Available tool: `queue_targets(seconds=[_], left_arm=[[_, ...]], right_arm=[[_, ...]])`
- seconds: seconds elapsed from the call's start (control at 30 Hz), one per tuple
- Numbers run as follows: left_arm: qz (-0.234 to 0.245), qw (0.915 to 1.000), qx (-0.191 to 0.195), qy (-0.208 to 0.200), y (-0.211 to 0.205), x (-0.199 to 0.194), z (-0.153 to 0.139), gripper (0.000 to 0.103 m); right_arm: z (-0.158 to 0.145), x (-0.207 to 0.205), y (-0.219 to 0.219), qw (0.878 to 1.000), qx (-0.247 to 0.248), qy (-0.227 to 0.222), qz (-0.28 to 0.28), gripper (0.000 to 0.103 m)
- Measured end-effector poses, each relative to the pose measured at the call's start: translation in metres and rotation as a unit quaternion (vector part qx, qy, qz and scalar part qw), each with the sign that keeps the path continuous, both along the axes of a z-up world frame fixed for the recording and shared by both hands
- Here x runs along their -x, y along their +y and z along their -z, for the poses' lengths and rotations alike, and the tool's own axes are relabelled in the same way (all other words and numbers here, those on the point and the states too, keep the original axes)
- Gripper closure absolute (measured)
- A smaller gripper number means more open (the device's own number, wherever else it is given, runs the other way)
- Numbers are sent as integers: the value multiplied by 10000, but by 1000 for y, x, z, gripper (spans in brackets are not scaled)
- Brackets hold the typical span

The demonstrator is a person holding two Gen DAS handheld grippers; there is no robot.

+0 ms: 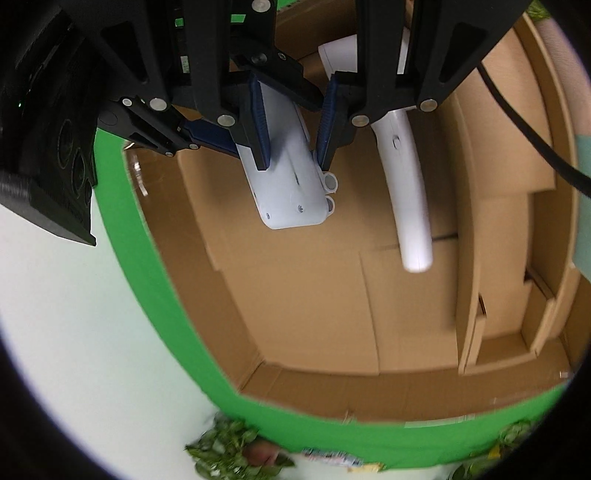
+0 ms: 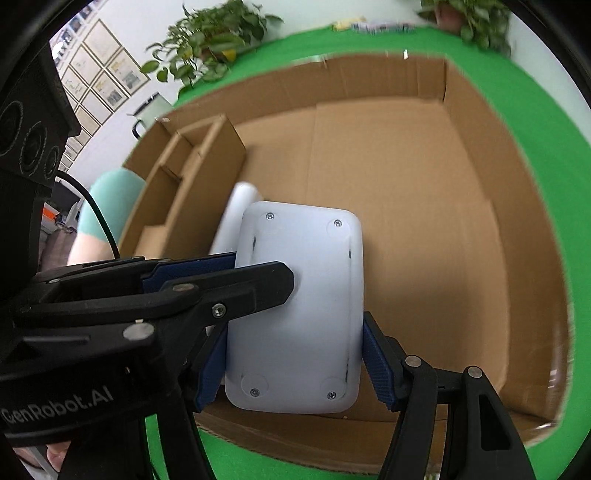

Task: Organize objects
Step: 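Carry the white case with both grippers into the box beside the hair dryer, then open both grippers to release the white case and withdraw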

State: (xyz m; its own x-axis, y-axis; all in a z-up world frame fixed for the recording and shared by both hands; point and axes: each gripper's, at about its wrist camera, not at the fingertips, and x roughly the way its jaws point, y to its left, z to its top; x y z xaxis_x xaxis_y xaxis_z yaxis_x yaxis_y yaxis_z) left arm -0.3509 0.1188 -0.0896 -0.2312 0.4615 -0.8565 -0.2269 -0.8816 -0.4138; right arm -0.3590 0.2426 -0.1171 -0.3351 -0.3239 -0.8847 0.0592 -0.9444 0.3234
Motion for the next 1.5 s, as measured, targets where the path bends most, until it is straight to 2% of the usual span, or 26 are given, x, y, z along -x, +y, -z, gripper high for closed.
queue_targets(seconds=[0.1, 0.3, 0.57, 0.73, 1.03, 1.13, 1.17, 1.2, 1.23, 1.27, 1.3, 1.33, 1.4, 1.43, 1.47, 1.5], left_arm=[[-4, 9999, 95, -142, 2, 1, 11, 78], [-153, 9997, -16, -194, -9, 0, 5, 78], [-335, 9968, -25, 722, -38, -38, -51, 78], [-417, 9945, -19, 962, -51, -47, -66, 78], [-599, 9917, -112, 1135, -66, -69, -67, 78], [-676, 9903, -115, 1208, -71, -77, -70, 78], [-698, 9892, -105, 1285, -72, -81, -72, 78], [-721, 9882, -88, 1349, -73, -84, -74, 78], [-763, 9867, -48, 1433, -74, -88, -77, 78], [-833, 9836, 27, 1599, -75, -94, -81, 78], [-895, 9794, 124, 1807, -76, -100, -85, 74], [-955, 9747, 225, 2010, -76, -108, -89, 68], [-1232, 9569, 670, 2545, -75, -130, -97, 31], [-1352, 9489, 825, 2731, -73, -138, -99, 25], [-1519, 9357, 1012, 3018, -71, -152, -102, 24], [-1617, 9261, 1152, 3209, -69, -163, -104, 24]], right_arm=[[14, 0, -1, 9996, 143, -224, 8, 40], [17, 2, -1, 9982, 487, -324, -136, 37], [10, 1, 4, 9971, 710, -229, -118, 37], [11, -1, -1, 9980, 550, -325, 4, 42], [10, 1, -5, 9939, 712, -844, -4, 40], [2, -2, -1, 9936, 742, -851, 42, 40], [-2, -4, 1, 9942, 747, -767, 47, 39], [-13, -10, 2, 9965, 648, -523, 47, 34], [-24, -17, 2, 9988, 432, -242, 43, 26], [-36, -26, 2, 9999, 114, 103, 48, 22], [-49, -39, 0, 9980, -308, 548, 69, 15], [-63, -56, -4, 9914, -750, 1069, 90, 7], [-79, -90, -14, 9737, -1321, 1855, 108, 1], [-85, -109, -19, 9623, -1550, 2232, 140, 1], [-90, -128, -23, 9500, -1728, 2593, 210, 1], [-95, -147, -27, 9381, -1823, 2929, 301, 1]])
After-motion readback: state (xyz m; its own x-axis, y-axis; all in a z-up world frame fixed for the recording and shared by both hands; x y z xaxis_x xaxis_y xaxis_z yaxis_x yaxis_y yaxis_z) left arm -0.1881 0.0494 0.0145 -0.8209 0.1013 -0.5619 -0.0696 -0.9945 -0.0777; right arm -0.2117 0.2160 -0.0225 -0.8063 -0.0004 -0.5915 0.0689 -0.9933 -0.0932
